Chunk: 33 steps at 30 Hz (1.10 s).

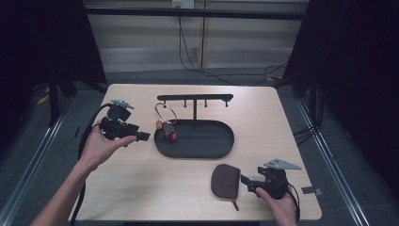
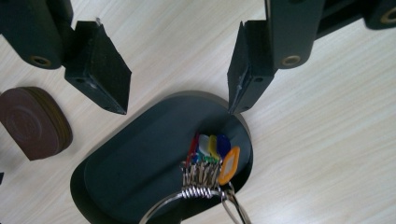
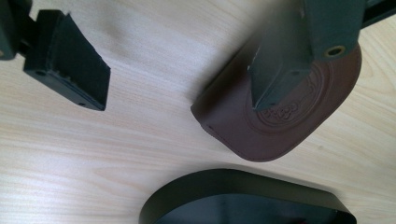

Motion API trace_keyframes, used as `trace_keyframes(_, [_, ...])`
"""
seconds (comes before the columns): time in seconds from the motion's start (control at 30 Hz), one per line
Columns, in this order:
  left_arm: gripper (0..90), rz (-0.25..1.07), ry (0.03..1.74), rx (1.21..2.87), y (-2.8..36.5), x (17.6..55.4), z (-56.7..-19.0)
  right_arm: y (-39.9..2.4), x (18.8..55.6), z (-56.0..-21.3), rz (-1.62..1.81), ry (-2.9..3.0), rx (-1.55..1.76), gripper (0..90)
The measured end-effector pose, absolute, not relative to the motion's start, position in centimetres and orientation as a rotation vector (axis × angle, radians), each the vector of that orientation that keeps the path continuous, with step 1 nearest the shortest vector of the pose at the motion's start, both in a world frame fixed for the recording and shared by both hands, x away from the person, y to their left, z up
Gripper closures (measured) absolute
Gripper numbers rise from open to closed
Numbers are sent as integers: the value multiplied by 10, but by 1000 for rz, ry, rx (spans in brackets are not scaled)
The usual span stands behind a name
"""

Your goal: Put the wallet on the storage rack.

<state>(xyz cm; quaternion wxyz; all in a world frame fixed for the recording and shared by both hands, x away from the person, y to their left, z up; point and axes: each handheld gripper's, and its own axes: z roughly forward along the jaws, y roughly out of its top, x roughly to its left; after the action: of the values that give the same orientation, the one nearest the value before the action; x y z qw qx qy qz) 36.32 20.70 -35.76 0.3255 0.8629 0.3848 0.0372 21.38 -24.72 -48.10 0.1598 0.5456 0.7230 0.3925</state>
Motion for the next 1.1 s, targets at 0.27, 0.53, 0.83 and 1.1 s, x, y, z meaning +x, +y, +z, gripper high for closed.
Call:
trace_keyframes(0.27, [407, 112, 955, 2312, 210, 340, -382, -245, 213, -479, 1127, 2087, 1546, 202])
trace_keyframes(0.53, [386, 165, 928, 2283, 220, 311, -400, -245, 209, -476, 1145, 2097, 1537, 207])
trace_keyframes(0.83, [266, 200, 905, 2251, 226, 289, -413, -241, 209, -472, 1159, 2130, 1525, 208])
trace_keyframes(1.1, [194, 177, 880, 2268, 230, 264, -436, -236, 212, -458, 1155, 2155, 1573, 227])
